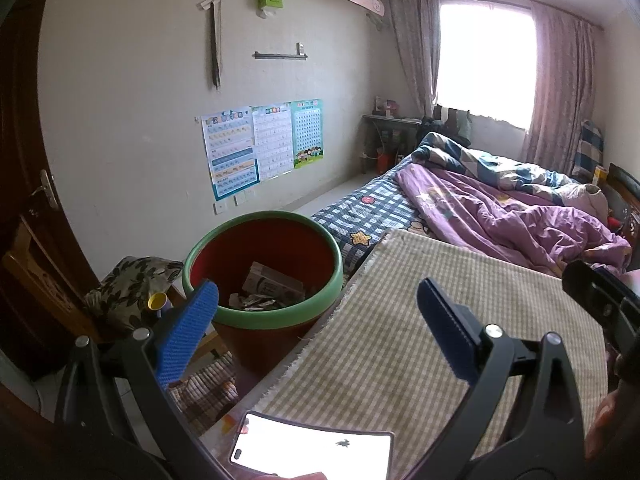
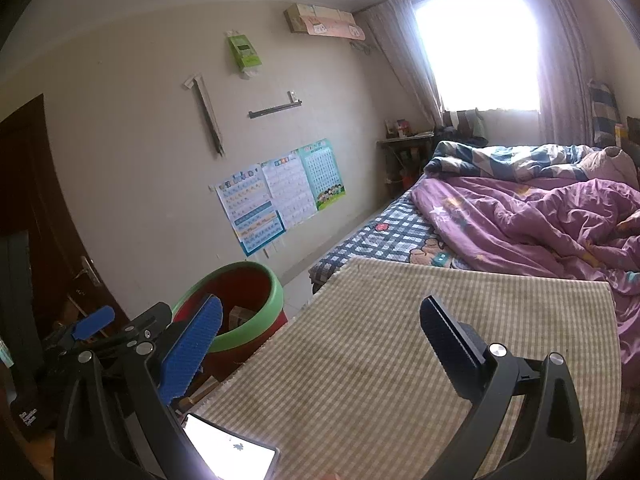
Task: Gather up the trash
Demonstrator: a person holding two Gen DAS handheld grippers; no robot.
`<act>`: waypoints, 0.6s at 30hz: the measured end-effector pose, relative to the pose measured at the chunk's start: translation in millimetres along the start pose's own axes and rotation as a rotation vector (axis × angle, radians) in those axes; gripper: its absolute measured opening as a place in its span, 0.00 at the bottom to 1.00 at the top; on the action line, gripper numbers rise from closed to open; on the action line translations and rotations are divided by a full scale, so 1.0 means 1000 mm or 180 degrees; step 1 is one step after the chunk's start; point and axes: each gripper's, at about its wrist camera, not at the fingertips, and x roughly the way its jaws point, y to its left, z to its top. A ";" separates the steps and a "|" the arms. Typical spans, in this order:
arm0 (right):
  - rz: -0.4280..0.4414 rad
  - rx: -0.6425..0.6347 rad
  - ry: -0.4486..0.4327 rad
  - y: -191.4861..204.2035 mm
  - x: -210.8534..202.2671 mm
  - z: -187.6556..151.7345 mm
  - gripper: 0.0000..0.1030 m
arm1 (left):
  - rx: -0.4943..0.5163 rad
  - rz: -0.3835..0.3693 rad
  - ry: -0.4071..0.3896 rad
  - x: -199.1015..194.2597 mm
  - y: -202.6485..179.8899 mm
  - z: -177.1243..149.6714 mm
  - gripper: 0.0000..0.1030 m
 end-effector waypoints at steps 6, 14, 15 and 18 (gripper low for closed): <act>-0.0015 0.0018 0.0027 -0.004 0.002 -0.001 0.93 | -0.0012 -0.0017 0.0033 0.004 0.001 -0.001 0.95; -0.0117 0.0061 0.0170 -0.015 0.011 -0.009 0.93 | -0.0050 -0.0048 0.0076 0.009 0.003 -0.004 0.95; -0.0166 0.0095 0.0223 -0.022 0.015 -0.012 0.93 | -0.0041 -0.0064 0.0099 0.011 0.004 -0.005 0.95; -0.0495 0.0209 0.0433 -0.053 0.027 -0.027 0.93 | -0.0022 -0.0033 0.0177 0.015 0.007 -0.008 0.95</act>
